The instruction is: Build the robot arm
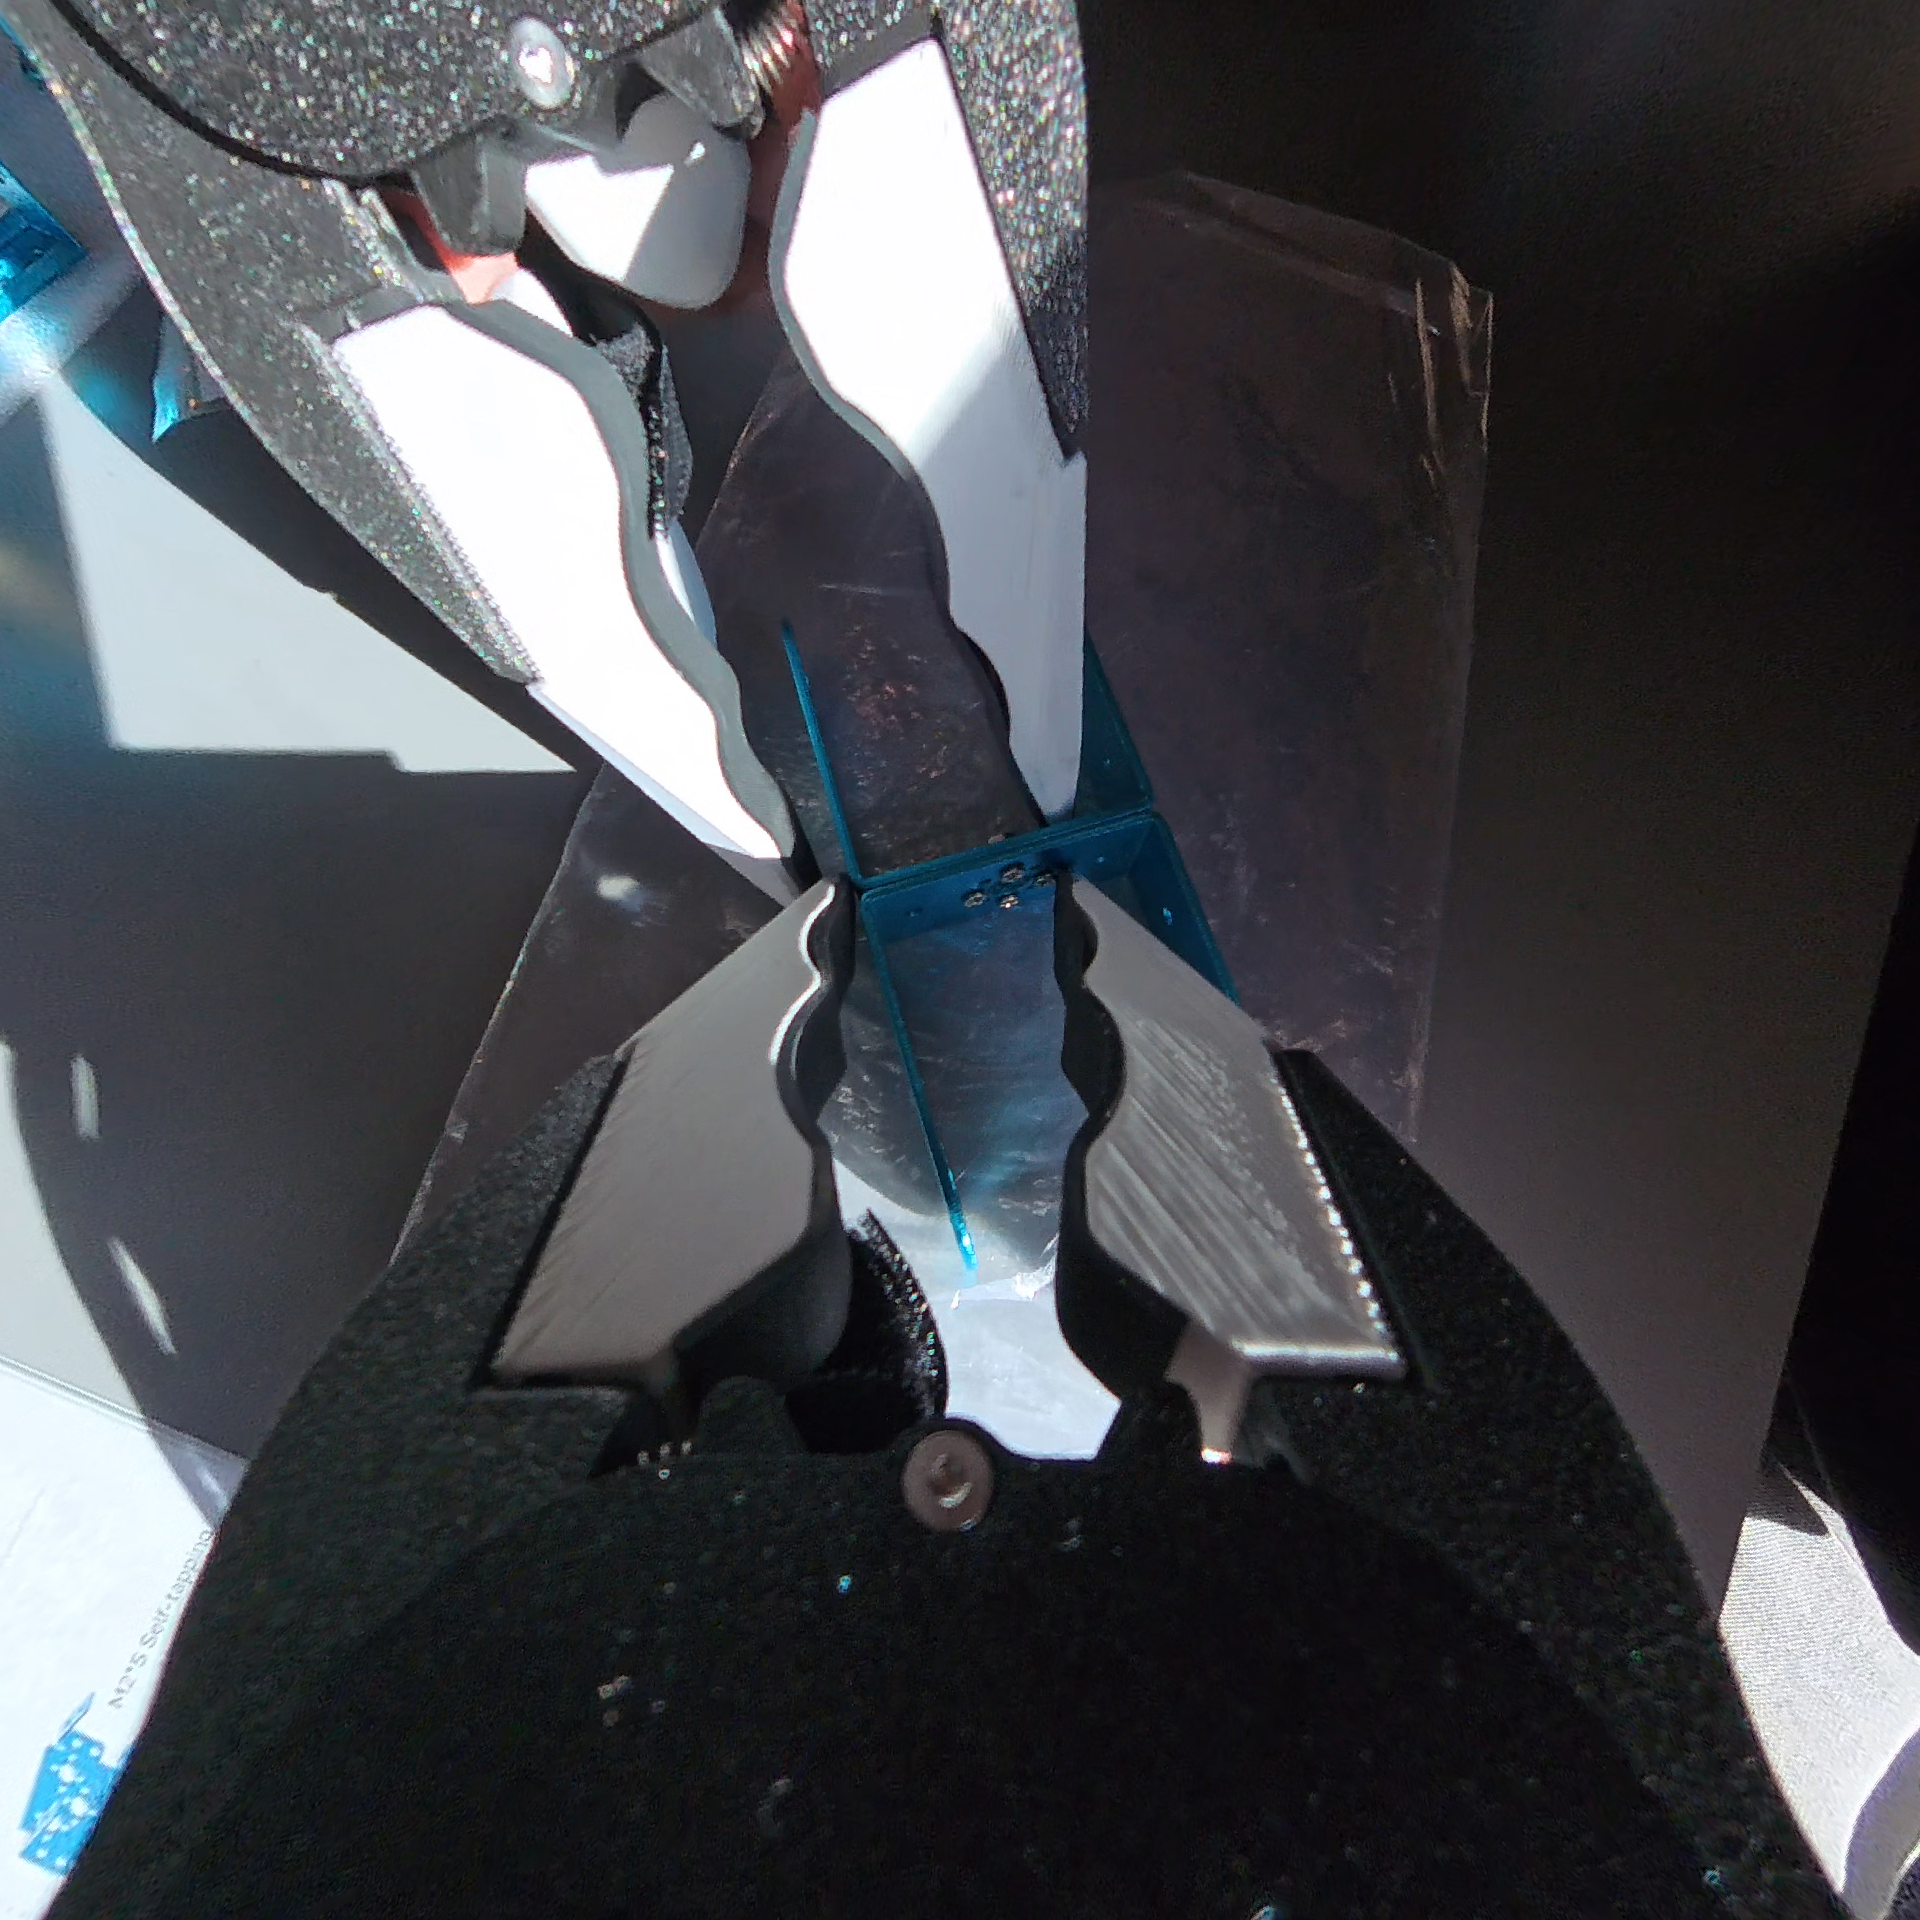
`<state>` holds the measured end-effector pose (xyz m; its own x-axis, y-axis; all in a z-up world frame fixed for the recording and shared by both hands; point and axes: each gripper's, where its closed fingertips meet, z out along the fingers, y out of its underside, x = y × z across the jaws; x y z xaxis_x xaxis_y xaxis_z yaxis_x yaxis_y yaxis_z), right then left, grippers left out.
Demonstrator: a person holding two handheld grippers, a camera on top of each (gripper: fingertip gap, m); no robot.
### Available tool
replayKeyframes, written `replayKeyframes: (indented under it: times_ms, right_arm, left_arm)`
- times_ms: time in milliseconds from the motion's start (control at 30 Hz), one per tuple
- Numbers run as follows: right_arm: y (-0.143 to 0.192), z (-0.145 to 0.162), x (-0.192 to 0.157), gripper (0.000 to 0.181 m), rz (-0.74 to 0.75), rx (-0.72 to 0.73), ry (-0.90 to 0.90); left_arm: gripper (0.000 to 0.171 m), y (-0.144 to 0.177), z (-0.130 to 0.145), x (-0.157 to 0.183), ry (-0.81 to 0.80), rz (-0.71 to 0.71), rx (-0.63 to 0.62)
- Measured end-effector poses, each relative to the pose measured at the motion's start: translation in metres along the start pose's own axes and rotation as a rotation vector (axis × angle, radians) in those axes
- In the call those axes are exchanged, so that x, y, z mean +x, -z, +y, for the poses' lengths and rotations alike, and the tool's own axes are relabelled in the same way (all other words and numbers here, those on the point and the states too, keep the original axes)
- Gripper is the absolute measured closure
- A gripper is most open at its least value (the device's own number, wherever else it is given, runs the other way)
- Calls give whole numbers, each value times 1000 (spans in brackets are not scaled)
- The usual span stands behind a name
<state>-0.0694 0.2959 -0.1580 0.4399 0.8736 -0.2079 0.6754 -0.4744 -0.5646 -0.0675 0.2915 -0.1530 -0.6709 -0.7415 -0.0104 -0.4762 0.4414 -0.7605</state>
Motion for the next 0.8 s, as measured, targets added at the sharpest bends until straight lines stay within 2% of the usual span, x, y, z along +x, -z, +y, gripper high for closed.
replayKeyframes:
  times_ms: [167,567,800]
  right_arm:
    - [2,-2,1,144,-101,51,-98]
    - [2,0,-3,142,-72,27,-73]
    - [5,-2,-11,126,-170,47,-118]
  left_arm:
    - [134,-1,0,0,-3,-8,-2]
    - [134,-2,-1,4,-15,7,-3]
    - [134,-3,-2,4,-21,-4,-7]
